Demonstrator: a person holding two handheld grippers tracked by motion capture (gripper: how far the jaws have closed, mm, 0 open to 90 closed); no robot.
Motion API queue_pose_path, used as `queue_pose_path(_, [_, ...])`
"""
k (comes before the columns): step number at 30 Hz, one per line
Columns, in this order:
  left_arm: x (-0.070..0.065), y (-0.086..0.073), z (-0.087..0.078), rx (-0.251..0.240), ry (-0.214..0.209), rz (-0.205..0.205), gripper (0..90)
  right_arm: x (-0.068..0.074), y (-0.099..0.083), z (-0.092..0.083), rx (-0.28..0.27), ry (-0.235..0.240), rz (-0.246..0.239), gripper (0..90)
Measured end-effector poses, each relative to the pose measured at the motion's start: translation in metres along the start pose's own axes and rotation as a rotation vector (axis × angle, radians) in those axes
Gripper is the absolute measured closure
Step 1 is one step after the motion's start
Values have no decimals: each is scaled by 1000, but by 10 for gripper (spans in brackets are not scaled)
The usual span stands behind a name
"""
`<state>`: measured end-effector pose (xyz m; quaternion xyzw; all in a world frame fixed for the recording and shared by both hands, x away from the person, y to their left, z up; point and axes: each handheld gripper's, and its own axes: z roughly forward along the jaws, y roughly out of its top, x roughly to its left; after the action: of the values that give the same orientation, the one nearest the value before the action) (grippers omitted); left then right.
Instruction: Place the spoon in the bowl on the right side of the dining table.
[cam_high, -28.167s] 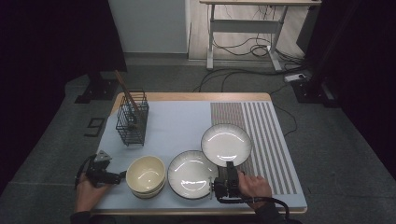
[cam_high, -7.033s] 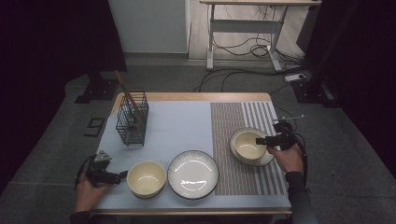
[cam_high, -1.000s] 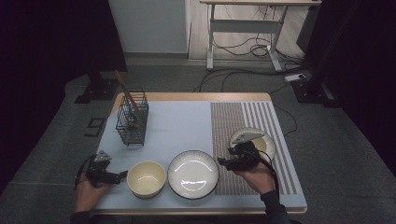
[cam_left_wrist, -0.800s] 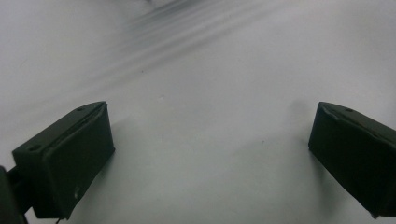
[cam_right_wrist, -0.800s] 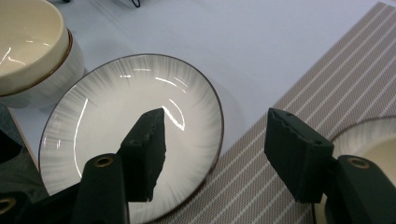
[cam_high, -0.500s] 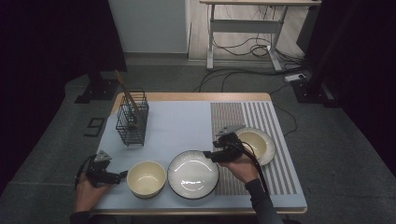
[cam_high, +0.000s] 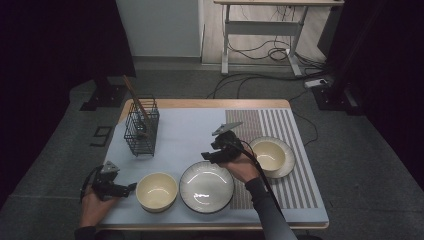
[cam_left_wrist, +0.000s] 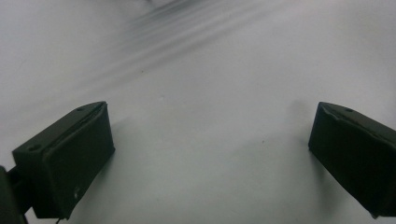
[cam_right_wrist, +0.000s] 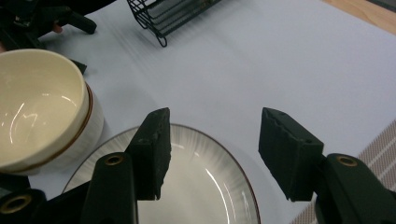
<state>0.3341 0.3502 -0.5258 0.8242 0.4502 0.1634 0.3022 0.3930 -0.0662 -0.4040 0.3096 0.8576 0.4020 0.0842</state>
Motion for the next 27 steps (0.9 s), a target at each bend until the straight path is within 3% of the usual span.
queue_pose_path(17, [0,0,0,-1,-1,-1,0,15,46,39,-46,89,-40,458])
queue_pose_path(21, [0,0,0,0,-1,0,0,19,54,47,-46,74,-77,428])
queue_pose_path(27, [0,0,0,0,-1,0,0,23,65,58,-51,80,-75,419])
